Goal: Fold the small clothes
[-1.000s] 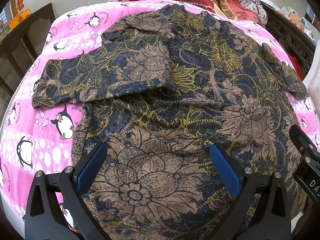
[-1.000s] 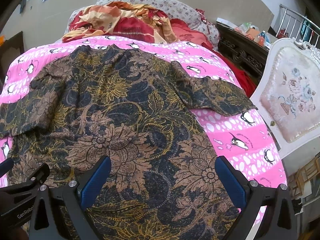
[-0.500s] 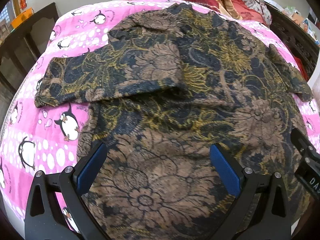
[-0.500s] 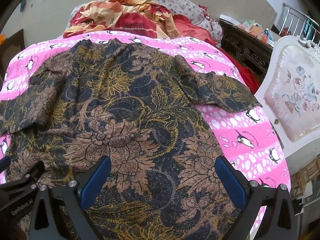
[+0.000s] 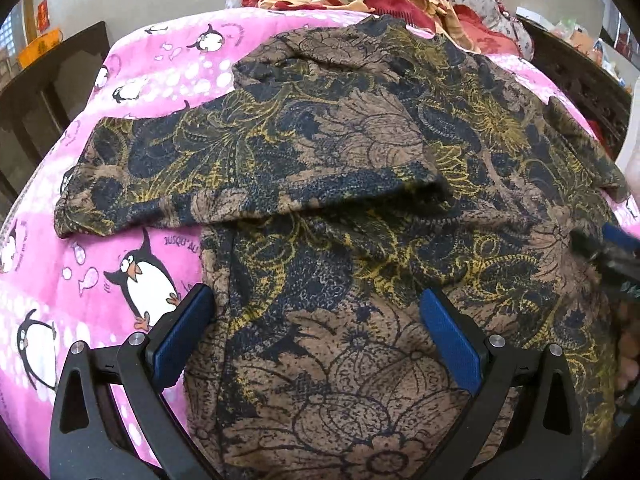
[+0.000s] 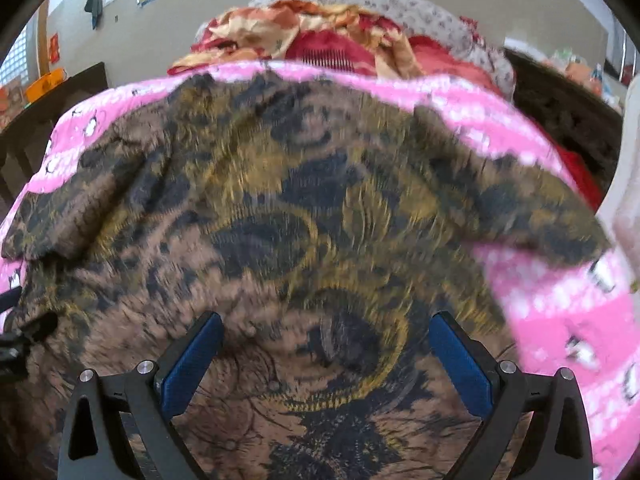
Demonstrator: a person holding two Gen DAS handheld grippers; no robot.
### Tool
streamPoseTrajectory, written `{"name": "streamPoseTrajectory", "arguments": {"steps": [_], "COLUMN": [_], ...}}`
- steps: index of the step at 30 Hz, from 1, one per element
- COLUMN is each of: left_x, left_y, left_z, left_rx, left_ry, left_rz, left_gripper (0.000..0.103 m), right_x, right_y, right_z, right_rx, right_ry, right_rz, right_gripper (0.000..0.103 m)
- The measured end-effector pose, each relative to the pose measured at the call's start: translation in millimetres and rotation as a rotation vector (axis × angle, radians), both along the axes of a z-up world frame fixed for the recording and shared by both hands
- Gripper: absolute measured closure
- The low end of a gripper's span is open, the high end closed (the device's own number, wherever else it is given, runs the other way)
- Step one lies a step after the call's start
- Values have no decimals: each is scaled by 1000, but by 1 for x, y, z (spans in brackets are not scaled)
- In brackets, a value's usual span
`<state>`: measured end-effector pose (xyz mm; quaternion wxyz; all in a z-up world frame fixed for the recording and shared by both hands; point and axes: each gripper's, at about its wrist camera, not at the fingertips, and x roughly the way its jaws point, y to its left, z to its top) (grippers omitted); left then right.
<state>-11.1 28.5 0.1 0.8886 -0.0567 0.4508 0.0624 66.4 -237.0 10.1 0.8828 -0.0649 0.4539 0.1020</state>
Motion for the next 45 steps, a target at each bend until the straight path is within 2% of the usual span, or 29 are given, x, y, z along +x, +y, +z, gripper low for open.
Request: {"name": "streamPoseTrajectory", "arguments": {"steps": [1,5,7,10,12,13,15,17,18,20,22,23,27,31,32,33,34,35,37,39,41,43,45], "left_x": [-1,-6,-11,-25,-29,-31,-36,-46,-46,-44,-42,-41,-16,3,5,3,7,11,17,23,27,25,16], "left_y": [1,8,16,51,67,75,87,105,116,141,164,171,178,188,188,193,195,197,204,210,212,212,212], "left_z": [0,1,5,6,6,8,17,30,31,24,10,8,11,12,14,16,18,20,18,11,6,9,29], "left_rx": [-9,-68,-150,-412,-520,-545,-554,-502,-494,-541,-623,-665,-621,-622,-636,-643,-635,-607,-552,-536,-516,-499,-441], "left_ry": [-6,-36,-78,-182,-201,-196,-218,-285,-293,-274,-250,-266,-282,-295,-303,-309,-302,-293,-269,-233,-193,-188,-228], "left_rz": [0,-15,-20,-9,1,17,29,74,101,190,289,312,329,369,360,346,336,340,374,387,386,377,373], "left_gripper": [0,0,0,0,0,1,1,1,1,1,1,1,1,2,15,23,37,43,44,61,98,99,100], "right_x": [2,2,0,1,1,0,1,2,2,1,1,2,1,1,1,1,1,1,1,1,1,1,1], "right_y": [-1,4,6,5,5,5,6,6,6,6,6,7,7,7,7,7,7,7,7,7,7,7,7], "right_z": [-6,-7,-8,-8,-7,-7,-8,-8,-8,-8,-7,-8,-8,-8,-8,-8,-8,-7,-8,-8,-8,-8,-8], "right_rx": [1,-49,-60,-45,-45,-50,-57,-56,-56,-57,-59,-59,-59,-60,-61,-61,-63,-63,-61,-61,-61,-62,-63], "right_ry": [24,10,6,10,10,9,8,8,8,7,6,6,6,5,5,5,5,4,4,4,4,4,4], "right_rz": [-12,-15,-14,-15,-15,-15,-15,-15,-15,-15,-15,-15,-15,-15,-15,-15,-15,-15,-15,-15,-15,-15,-15], "right_gripper": [0,0,0,0,0,0,0,0,0,0,0,0,0,0,0,0,0,0,0,0,0,0,0]}}
